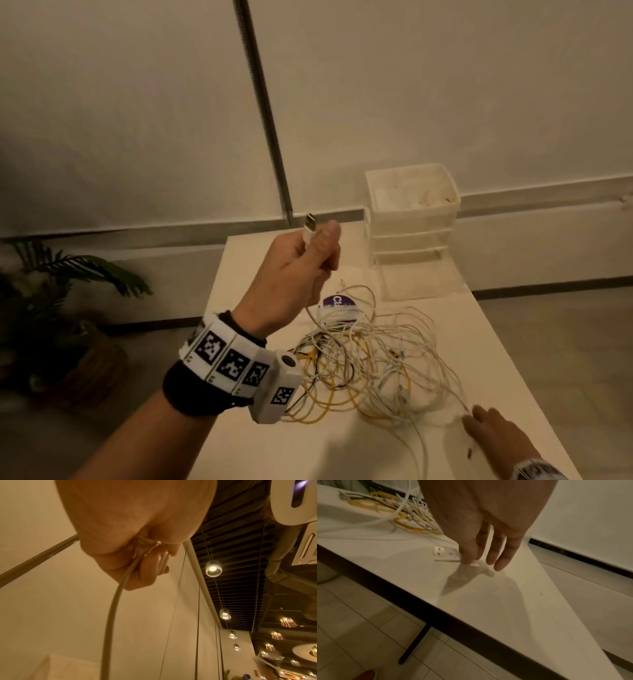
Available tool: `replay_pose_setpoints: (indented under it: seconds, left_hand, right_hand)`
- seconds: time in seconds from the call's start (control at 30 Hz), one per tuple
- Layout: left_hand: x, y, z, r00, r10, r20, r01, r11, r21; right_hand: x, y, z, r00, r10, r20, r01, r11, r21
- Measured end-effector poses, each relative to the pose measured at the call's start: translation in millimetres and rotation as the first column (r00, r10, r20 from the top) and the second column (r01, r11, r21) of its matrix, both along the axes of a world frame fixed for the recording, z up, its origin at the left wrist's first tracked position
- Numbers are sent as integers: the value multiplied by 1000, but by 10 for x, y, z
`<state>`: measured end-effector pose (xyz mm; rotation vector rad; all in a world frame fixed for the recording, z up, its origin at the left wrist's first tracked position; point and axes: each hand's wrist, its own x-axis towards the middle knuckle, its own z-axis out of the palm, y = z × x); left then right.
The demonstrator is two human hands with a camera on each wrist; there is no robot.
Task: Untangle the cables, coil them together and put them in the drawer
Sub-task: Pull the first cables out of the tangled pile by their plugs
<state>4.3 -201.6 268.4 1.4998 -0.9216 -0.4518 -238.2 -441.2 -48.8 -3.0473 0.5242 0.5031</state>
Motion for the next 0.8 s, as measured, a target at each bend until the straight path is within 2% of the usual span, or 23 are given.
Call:
replay_pose_setpoints:
  seconds: [0.03, 0.1, 0.13, 0.17, 0.2, 0.23, 0.27, 0.3, 0.37, 0.43, 0.53, 0.6, 0.63, 0.7, 0.8]
  left_hand:
    - [14, 1, -1, 1000, 11, 4, -11, 1000, 6]
    - [51, -3, 8, 999, 32, 3, -32, 999, 3]
    - [70, -8, 8, 999, 43, -5, -43, 999, -5]
    - [89, -13, 9, 998, 55, -14, -55, 998, -16]
    - [104, -21, 12, 998, 66, -18, -67, 997, -27]
    - [117, -36, 14, 997, 75, -21, -75, 997, -36]
    - [129, -57, 6, 996, 80, -27, -81, 996, -43]
    - [144, -85, -6, 996, 84, -36, -86, 995, -49]
    - [149, -147, -24, 994, 98, -49, -101, 993, -61]
    - [133, -220, -40, 993, 118, -27, -119, 990, -71]
    - [146, -331, -57, 986, 168, 22, -166, 984, -70]
    - [225, -380, -80, 976, 217, 18, -215, 973, -82]
    - [280, -358, -96, 968, 250, 12, -248, 964, -92]
    - [320, -376, -108, 958, 288, -10, -287, 952, -103]
    - [371, -406, -61, 948, 306, -85, -314, 943, -109]
  right_hand:
    - [-51, -20, 23, 1000, -15, -19, 16, 998, 66]
    - [17, -152, -117, 989, -42, 144, 20, 988, 151]
    - [77, -140, -52, 975, -49, 218, 21, 991, 128]
    - [162, -87, 219, 951, -94, 295, 44, 984, 171]
    - [271, -21, 525, 897, -204, 392, 84, 950, 302]
    - [380, 20, 779, 797, -377, 472, 151, 881, 449]
    - [513, 51, 1008, 681, -535, 500, 150, 770, 620]
    - [610, 40, 1195, 624, -595, 508, 70, 689, 721]
    - [807, -8, 1532, 499, -605, 620, -91, 675, 732]
    - [1113, -23, 1844, 409, -621, 668, -260, 623, 738]
    - [1717, -93, 2268, 369, -702, 609, -339, 508, 792]
    - [2067, -109, 2576, 394, -718, 574, -363, 452, 815]
    - [2223, -42, 2720, 436, -700, 565, -376, 429, 821]
    - [2331, 73, 2982, 469, -657, 591, -404, 436, 805]
    - [2345, 275, 3249, 478, -614, 628, -469, 426, 773]
